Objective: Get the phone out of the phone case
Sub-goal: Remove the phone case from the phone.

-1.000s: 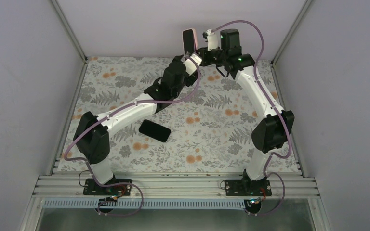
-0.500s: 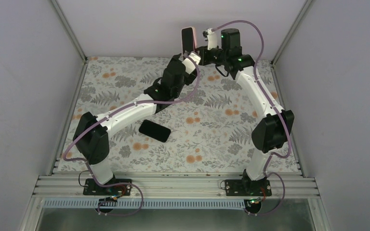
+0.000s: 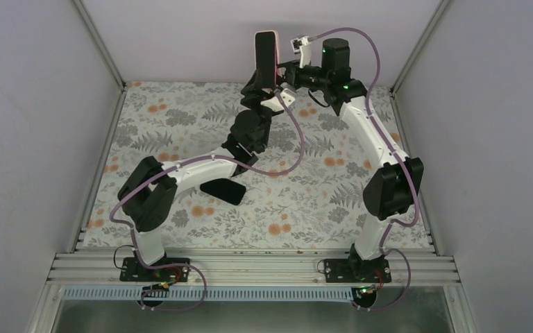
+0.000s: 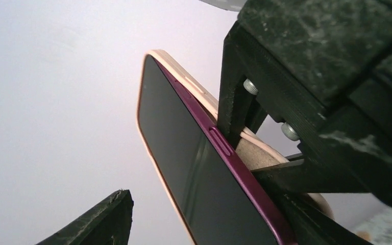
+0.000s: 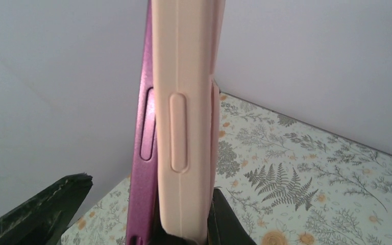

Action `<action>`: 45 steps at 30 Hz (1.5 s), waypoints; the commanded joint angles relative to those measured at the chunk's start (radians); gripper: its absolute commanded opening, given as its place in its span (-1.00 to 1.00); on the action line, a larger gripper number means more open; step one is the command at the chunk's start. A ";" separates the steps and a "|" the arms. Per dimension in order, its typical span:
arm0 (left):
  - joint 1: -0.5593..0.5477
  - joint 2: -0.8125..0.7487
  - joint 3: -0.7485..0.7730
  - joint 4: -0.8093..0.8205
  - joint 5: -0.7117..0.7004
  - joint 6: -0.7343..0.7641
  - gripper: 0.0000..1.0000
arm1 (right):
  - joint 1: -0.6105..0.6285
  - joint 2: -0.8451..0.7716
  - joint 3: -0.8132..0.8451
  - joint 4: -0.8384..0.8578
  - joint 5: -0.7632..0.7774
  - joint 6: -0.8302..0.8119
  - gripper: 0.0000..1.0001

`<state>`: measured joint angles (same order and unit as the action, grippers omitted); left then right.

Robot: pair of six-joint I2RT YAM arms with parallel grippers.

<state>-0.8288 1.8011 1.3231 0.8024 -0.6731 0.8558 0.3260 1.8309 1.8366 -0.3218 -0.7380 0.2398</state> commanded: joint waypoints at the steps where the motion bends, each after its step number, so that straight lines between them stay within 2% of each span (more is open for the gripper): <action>1: 0.071 0.034 0.009 0.510 -0.167 0.280 0.31 | 0.002 -0.039 -0.048 -0.086 -0.217 0.016 -0.95; 5: 0.076 0.089 0.002 0.714 -0.138 0.461 0.18 | 0.002 -0.046 -0.075 -0.067 -0.261 0.031 -0.95; 10: 0.097 0.117 -0.015 0.755 -0.119 0.494 0.07 | -0.001 -0.056 -0.096 -0.046 -0.335 0.047 -0.95; 18: 0.104 0.168 -0.024 0.928 -0.053 0.631 -0.16 | -0.001 -0.058 -0.121 -0.027 -0.426 0.056 -0.94; 25: 0.124 0.165 -0.033 0.908 -0.058 0.610 -0.24 | -0.002 -0.063 -0.127 -0.017 -0.450 0.062 -0.95; 35: 0.128 0.188 0.005 0.910 -0.026 0.632 -0.71 | 0.000 -0.065 -0.148 0.007 -0.497 0.078 -0.95; 42: 0.123 0.196 0.020 0.930 0.000 0.672 -0.93 | -0.002 -0.074 -0.151 -0.027 -0.395 0.044 -0.95; 45: 0.118 0.202 0.021 0.966 0.019 0.714 -0.95 | -0.002 -0.075 -0.134 -0.069 -0.305 0.013 -0.95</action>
<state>-0.8268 2.0281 1.2655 1.5261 -0.5632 1.4971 0.3134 1.7988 1.7267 -0.1574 -0.9127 0.3683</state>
